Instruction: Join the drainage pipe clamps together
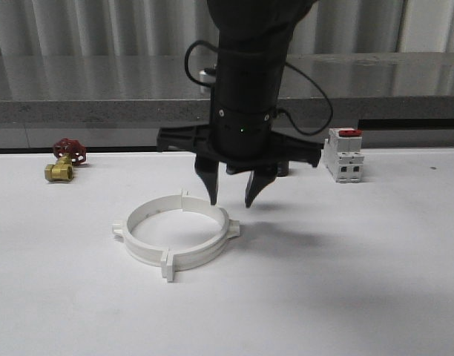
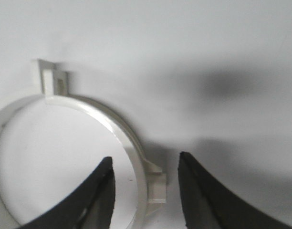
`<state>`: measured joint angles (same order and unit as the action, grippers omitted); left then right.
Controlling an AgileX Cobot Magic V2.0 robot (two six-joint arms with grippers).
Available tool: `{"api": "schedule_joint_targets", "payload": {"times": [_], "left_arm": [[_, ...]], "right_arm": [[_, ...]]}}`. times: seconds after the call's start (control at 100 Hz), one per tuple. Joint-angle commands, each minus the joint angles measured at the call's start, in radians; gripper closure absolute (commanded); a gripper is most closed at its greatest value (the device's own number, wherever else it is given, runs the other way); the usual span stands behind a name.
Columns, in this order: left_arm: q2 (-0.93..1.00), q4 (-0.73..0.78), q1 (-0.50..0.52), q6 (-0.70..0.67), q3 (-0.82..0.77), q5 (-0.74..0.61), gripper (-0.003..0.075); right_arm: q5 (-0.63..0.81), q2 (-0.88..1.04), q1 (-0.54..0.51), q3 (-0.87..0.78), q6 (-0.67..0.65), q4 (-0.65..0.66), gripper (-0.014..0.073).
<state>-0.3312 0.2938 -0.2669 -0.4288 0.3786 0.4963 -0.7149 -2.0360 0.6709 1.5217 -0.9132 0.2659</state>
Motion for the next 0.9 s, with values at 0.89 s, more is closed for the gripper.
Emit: {"api": "schedule_joint_targets", "payload": {"times": [0.89], "left_arm": [[-0.005, 0.007, 0.002, -0.010, 0.027, -0.067, 0.0741]], "right_arm": [[-0.105, 0.888, -0.166, -0.462, 0.043, 0.483, 0.0260]]}}
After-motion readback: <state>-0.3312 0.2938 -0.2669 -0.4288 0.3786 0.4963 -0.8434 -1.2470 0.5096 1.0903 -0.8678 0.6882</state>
